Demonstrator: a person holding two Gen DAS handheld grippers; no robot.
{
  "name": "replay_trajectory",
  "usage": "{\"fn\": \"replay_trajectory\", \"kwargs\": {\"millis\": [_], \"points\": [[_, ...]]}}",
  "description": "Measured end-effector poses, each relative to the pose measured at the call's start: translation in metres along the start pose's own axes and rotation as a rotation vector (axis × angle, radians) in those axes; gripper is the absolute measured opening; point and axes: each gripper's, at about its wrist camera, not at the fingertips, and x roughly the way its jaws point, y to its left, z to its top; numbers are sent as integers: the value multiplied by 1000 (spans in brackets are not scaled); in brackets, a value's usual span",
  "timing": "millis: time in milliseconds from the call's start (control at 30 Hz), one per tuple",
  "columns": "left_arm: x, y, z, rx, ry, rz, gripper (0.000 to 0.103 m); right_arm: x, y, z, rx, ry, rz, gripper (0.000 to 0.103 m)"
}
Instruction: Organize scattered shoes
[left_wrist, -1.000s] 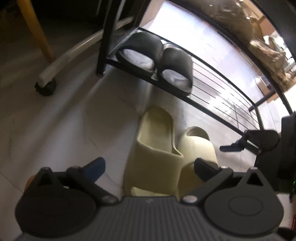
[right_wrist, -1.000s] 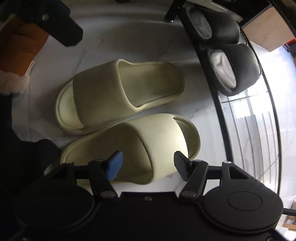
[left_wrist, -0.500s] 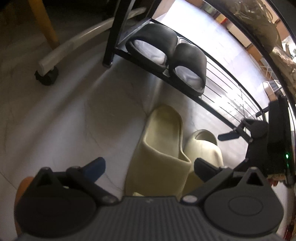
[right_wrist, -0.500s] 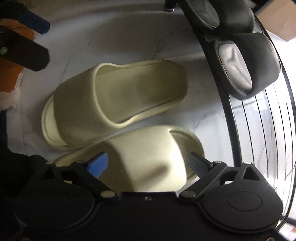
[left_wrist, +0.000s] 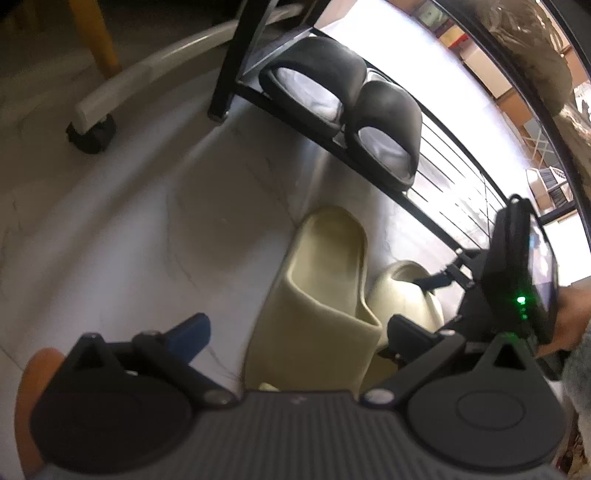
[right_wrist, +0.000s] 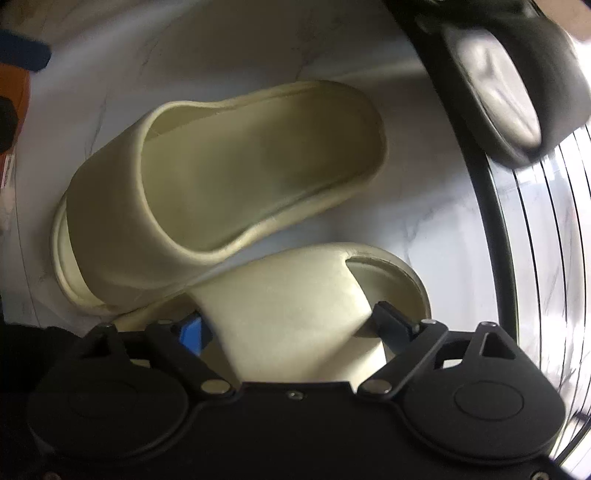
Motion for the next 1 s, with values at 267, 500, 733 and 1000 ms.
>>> {"fn": "replay_trajectory", "kwargs": {"millis": [267,500,733,1000], "points": [[-2,0,1,-3,-5,-6,102,-45,-8,-31,96,-14,38,85],[-8,4,2,-24,-22,-2,102,-75,-29,-73,440,-36,74,84],[-15,7,1,-32,-42,-1,102,-61,-55,-170,1360,-151,255,85],[-19,13,-3,-50,-50,5,102,-12,-25,-193,1809,-237,447,88]]}}
